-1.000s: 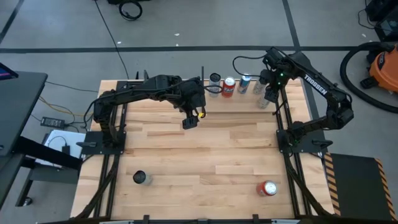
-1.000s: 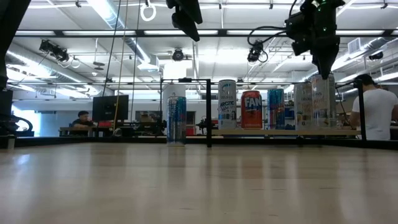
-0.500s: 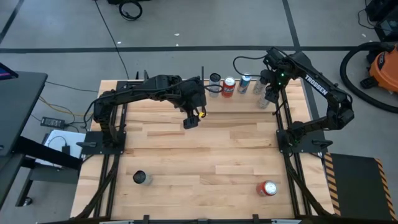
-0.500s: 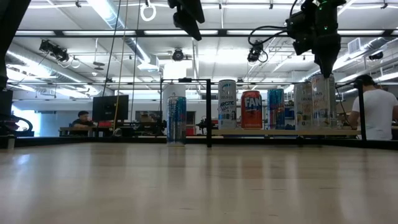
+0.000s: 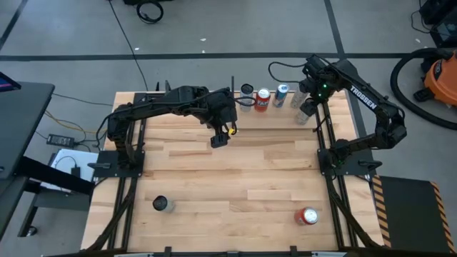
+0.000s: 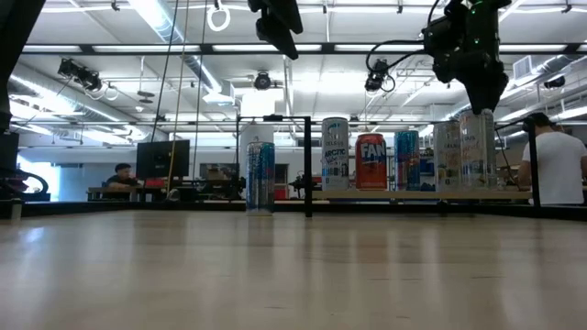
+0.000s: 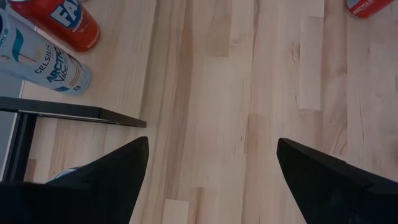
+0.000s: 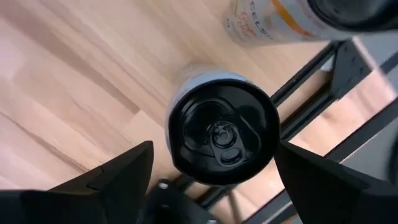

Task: Place canned beverage on shelf
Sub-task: Put the white yellow soda can on the shelf aligned with the other white yellow soda can

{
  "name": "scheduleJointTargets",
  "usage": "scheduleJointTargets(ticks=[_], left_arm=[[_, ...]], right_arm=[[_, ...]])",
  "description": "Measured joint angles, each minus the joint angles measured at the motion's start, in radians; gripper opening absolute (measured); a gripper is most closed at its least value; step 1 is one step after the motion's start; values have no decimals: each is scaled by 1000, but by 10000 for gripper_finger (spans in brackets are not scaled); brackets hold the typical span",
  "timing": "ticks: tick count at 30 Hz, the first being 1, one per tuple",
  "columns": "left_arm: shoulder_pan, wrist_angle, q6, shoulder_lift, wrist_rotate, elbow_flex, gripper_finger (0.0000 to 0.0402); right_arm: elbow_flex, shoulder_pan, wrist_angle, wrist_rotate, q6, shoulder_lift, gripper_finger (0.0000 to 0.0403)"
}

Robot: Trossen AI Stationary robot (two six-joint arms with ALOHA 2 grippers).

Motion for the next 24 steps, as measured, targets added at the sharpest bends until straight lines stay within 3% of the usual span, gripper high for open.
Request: scheduleJointTargets(ticks=[13,24], left_arm=[[0,0,22,0,0,0,357],[0,-1,26,0,0,0,357]], right_arm=[[0,0,5,-14,391,-1,340],[1,0,11,27,475,22,339]])
